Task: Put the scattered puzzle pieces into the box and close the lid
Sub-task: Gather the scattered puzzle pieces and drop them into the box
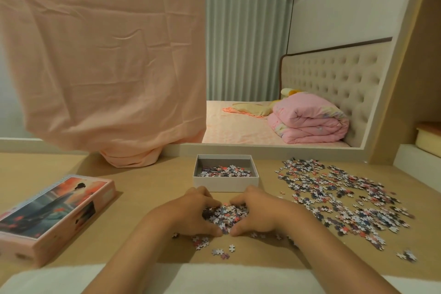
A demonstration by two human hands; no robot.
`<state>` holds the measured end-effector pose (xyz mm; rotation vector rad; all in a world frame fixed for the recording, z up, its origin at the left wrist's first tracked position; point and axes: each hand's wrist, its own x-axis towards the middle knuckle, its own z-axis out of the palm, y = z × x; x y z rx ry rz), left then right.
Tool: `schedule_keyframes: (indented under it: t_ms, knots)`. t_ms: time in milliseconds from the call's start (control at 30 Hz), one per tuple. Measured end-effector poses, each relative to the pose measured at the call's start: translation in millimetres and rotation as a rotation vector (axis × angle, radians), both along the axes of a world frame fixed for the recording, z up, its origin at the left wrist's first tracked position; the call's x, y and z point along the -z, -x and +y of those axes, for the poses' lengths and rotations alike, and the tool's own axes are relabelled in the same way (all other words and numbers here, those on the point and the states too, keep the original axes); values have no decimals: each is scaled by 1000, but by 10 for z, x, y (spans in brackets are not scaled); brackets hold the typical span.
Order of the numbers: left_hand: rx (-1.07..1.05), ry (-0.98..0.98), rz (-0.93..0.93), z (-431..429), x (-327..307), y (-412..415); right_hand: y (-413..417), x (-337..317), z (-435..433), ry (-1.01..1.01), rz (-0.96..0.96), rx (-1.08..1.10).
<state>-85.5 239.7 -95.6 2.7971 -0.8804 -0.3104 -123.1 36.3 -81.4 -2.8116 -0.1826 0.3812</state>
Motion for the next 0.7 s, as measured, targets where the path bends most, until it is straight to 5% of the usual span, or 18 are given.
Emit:
schedule_keyframes:
  t_ms: [433,700]
  knots:
    - [-27,296,-114,1,78,-99,-250,34,283,-191,-103,89]
    - [-122,506,-30,39,138,-195,-338,-5,290,-448,-12,163]
